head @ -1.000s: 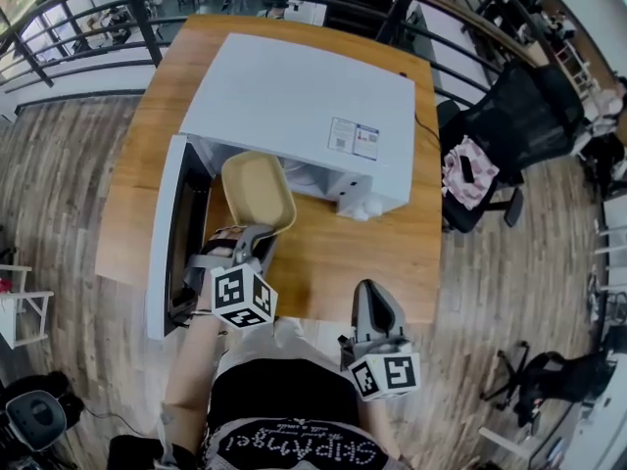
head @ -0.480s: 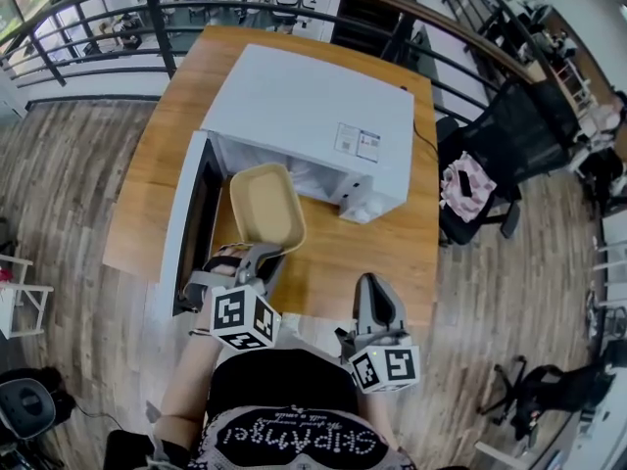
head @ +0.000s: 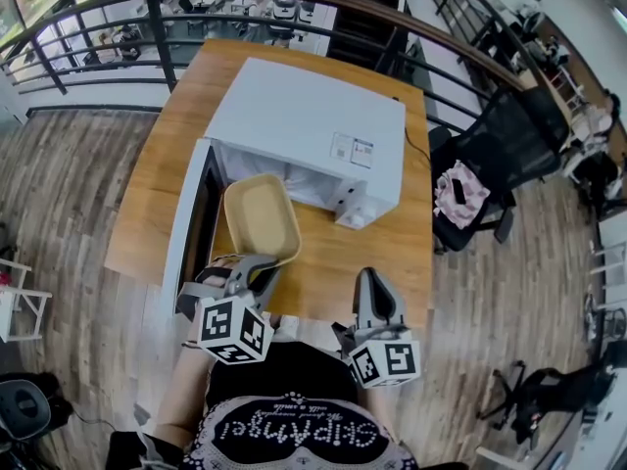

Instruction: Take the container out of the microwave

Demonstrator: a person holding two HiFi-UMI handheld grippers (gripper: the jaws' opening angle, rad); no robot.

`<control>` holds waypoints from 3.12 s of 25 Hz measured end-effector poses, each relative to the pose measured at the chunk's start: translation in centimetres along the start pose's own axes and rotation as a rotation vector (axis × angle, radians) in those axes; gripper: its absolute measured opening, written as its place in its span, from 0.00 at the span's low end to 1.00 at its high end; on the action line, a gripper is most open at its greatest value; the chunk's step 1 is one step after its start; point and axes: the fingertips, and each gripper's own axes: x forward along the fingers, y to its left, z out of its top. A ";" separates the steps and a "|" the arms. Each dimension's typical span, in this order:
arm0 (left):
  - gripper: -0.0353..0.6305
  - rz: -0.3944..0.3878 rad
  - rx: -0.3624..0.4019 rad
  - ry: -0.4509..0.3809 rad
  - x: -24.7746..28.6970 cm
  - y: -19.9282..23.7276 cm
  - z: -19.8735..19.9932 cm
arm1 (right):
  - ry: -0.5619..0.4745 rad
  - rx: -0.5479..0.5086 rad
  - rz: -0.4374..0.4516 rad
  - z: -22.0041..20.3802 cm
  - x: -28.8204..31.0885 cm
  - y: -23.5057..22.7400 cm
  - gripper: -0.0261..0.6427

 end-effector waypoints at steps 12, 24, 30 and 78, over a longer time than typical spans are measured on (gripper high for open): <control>0.12 0.016 -0.006 -0.007 -2.4 1.0 0.1 | 0.000 -0.006 -0.016 0.6 0.0 -0.2 0.10; 0.12 -0.045 -0.017 -0.012 -2.4 -0.3 -0.3 | 0.009 -0.011 -0.035 0.7 0.5 -1.0 0.10; 0.12 -0.053 -0.035 -0.009 -1.8 -0.3 -1.0 | 0.020 -0.010 -0.043 0.3 0.9 -1.5 0.10; 0.12 -0.109 -0.015 -0.018 0.4 1.7 -1.2 | 0.018 -0.025 -0.139 1.1 2.5 -5.3 0.10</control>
